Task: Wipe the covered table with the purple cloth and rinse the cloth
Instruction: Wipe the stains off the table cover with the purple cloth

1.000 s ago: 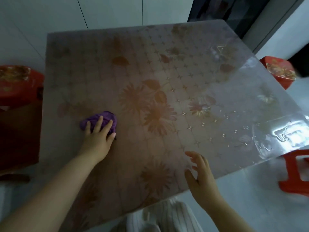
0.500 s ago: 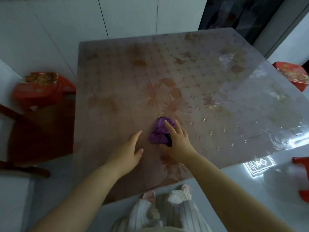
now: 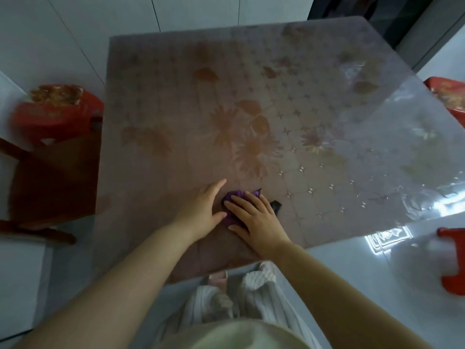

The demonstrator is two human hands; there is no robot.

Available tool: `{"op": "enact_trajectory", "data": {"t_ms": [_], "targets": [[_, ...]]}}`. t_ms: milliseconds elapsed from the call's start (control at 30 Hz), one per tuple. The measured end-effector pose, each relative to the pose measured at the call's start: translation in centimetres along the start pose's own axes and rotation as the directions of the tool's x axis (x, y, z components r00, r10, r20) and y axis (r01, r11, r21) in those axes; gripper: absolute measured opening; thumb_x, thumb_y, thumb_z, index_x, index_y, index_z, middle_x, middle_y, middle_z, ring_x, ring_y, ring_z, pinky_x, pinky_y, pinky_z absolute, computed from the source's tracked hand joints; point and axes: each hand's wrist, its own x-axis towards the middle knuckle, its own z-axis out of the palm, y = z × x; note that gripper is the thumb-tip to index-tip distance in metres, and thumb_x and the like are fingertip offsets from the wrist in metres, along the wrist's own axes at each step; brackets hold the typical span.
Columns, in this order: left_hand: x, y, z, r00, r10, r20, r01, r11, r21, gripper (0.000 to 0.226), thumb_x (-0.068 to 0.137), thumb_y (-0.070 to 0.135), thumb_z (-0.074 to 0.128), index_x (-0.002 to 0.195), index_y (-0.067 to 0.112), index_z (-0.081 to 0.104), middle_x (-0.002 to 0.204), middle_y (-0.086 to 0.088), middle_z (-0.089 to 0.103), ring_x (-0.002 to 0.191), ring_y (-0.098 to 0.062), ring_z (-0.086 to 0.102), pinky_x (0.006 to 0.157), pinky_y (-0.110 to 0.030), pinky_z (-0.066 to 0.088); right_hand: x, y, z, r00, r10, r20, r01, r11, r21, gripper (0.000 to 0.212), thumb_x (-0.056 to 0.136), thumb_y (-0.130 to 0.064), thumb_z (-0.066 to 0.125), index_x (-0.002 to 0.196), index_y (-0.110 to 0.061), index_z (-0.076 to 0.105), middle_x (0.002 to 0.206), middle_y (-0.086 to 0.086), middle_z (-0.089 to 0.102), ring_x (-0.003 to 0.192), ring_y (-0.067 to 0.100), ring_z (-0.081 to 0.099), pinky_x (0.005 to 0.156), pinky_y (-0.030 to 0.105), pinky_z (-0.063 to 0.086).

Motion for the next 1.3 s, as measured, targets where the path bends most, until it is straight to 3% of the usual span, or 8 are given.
{"op": "enact_trajectory", "data": {"t_ms": [200, 367, 500, 633, 800, 967, 1067, 1300], "targets": [[3.6, 4.5, 2.5, 0.998, 0.065, 0.012, -0.065, 0.997, 0.027, 0.071, 0.082, 0.031, 0.063, 0.141, 0.026, 0.024, 0.147, -0.002, 0.033, 0.135, -0.020, 0.028, 0.114, -0.038, 0.018, -5.7, 10.2, -3.1, 0.964, 0.264, -0.017, -0.265, 0.964, -0.033, 0.080, 0.079, -0.075, 0.004, 0.143, -0.032, 0.028, 0.152, -0.009, 0.027, 0.142, 0.024, 0.014, 0.113, 0.034, -0.015], [6.4, 7.1, 4.1, 0.999, 0.037, -0.001, -0.037, 0.998, -0.052, 0.070, 0.082, 0.031, 0.063, 0.140, 0.028, 0.026, 0.147, -0.004, 0.032, 0.136, -0.024, 0.027, 0.113, -0.042, 0.022, -7.4, 19.6, -5.4, 0.729, 0.663, -0.168, -0.654, 0.748, 0.115, 0.059, 0.089, -0.058, 0.025, 0.140, -0.030, 0.034, 0.153, 0.003, 0.023, 0.139, 0.032, 0.016, 0.116, 0.044, 0.000], [7.6, 7.9, 4.6, 1.000, -0.011, -0.024, 0.008, 0.993, -0.115, 0.070, 0.082, 0.030, 0.063, 0.140, 0.030, 0.025, 0.148, -0.002, 0.031, 0.140, -0.020, 0.017, 0.114, -0.043, 0.022, -3.3, 23.5, -7.6, 0.588, 0.796, -0.145, -0.759, 0.605, 0.239, 0.056, 0.095, -0.041, 0.038, 0.145, -0.017, 0.025, 0.156, 0.008, 0.013, 0.142, 0.032, 0.008, 0.116, 0.045, 0.005], [7.9, 8.0, 4.4, 0.994, -0.084, -0.066, 0.079, 0.994, -0.071, 0.072, 0.081, 0.028, 0.064, 0.141, 0.030, 0.024, 0.150, -0.004, 0.027, 0.139, -0.021, 0.021, 0.113, -0.039, 0.023, 3.8, 21.1, -7.7, 0.718, 0.689, -0.096, -0.651, 0.714, 0.257, 0.070, 0.092, -0.036, 0.045, 0.147, -0.010, 0.009, 0.157, 0.009, 0.003, 0.144, 0.030, -0.003, 0.116, 0.041, -0.002], [8.0, 8.1, 3.8, 0.981, -0.138, -0.135, 0.133, 0.990, -0.042, 0.074, 0.081, 0.025, 0.064, 0.142, 0.025, 0.022, 0.149, -0.004, 0.028, 0.137, -0.023, 0.027, 0.112, -0.045, 0.025, 7.6, 13.1, -6.3, 0.969, 0.245, -0.014, -0.238, 0.954, 0.184, 0.059, 0.095, -0.026, 0.041, 0.147, -0.019, 0.013, 0.158, 0.003, 0.005, 0.144, 0.025, -0.004, 0.116, 0.036, -0.005], [8.0, 7.4, 4.0, 0.966, -0.182, -0.184, 0.169, 0.982, -0.082, 0.076, 0.080, 0.025, 0.065, 0.142, 0.025, 0.021, 0.149, -0.001, 0.029, 0.135, -0.022, 0.030, 0.110, -0.044, 0.028, 3.5, 13.6, -4.6, 0.992, -0.129, -0.005, 0.129, 0.992, 0.001, 0.049, 0.094, -0.039, 0.034, 0.141, -0.029, 0.034, 0.149, 0.000, 0.034, 0.139, 0.027, 0.029, 0.113, 0.042, 0.009], [7.6, 7.0, 4.0, 0.958, -0.198, -0.207, 0.177, 0.977, -0.115, 0.076, 0.080, 0.025, 0.065, 0.142, 0.027, 0.021, 0.147, 0.000, 0.031, 0.135, -0.021, 0.030, 0.112, -0.042, 0.027, 1.7, 19.4, -5.1, 0.997, -0.011, -0.074, 0.010, 1.000, -0.020, 0.048, 0.088, -0.045, 0.035, 0.133, -0.033, 0.045, 0.139, 0.001, 0.050, 0.126, 0.032, 0.046, 0.112, 0.044, 0.017], [6.2, 6.6, 3.5, 0.918, -0.318, -0.236, 0.287, 0.945, -0.157, 0.075, 0.081, 0.027, 0.064, 0.142, 0.024, 0.021, 0.147, -0.003, 0.032, 0.134, -0.022, 0.031, 0.112, -0.042, 0.026, 7.6, 28.3, -10.3, 0.815, 0.560, -0.148, -0.539, 0.827, 0.162, 0.053, 0.094, -0.043, 0.035, 0.144, -0.026, 0.030, 0.155, 0.013, 0.016, 0.140, 0.037, 0.013, 0.116, 0.047, 0.004]]}}
